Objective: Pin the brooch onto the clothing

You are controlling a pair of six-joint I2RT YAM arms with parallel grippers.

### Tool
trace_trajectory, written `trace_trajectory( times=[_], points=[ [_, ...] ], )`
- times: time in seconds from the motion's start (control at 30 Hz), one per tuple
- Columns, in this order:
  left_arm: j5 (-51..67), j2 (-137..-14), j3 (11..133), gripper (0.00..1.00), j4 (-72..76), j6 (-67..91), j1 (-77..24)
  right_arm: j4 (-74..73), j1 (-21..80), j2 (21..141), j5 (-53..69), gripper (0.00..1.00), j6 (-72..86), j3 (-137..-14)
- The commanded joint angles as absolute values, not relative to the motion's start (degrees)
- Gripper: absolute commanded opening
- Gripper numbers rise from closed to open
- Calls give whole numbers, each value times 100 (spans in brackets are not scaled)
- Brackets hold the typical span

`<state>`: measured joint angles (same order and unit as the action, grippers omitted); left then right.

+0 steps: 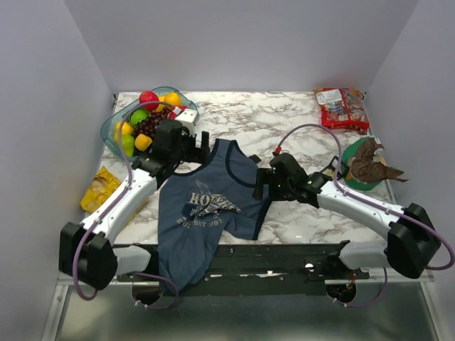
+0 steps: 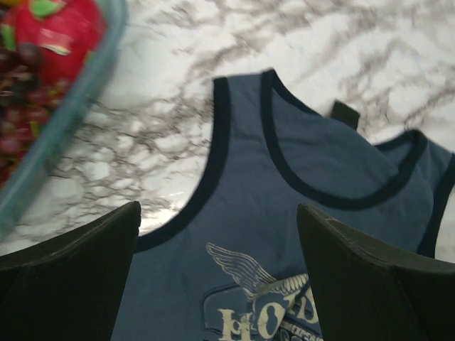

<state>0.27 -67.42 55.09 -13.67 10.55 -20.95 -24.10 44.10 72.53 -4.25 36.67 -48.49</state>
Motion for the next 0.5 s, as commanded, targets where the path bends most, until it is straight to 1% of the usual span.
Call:
trace_trajectory(
  times=[0.0,0.13,0.23,0.33,0.37,0.47],
  points=[
    [773,-7513,5950,99,-1933,1046,-2320,-2566,4123,7646,-870,99,3771,-4615],
    [748,-8146,6108,99,-1969,1072,-2460,-2269,4017,8006,-800,98,3797,-4491],
    [432,-8637,6327,99,-2065,1002,-2592,-2136,3955,8331,-843,94,3797,-4517],
    [264,-9252,6661,99,-2223,976,-2663,-2118,3902,8753,-896,84,3762,-4623],
    [229,-9394,6732,99,-2337,967,-2672,-2092,3894,8832,-905,79,3762,-4640],
    [115,-9913,7022,99,-2531,932,-2672,-1916,3858,9026,-844,77,3771,-4579]
  ],
)
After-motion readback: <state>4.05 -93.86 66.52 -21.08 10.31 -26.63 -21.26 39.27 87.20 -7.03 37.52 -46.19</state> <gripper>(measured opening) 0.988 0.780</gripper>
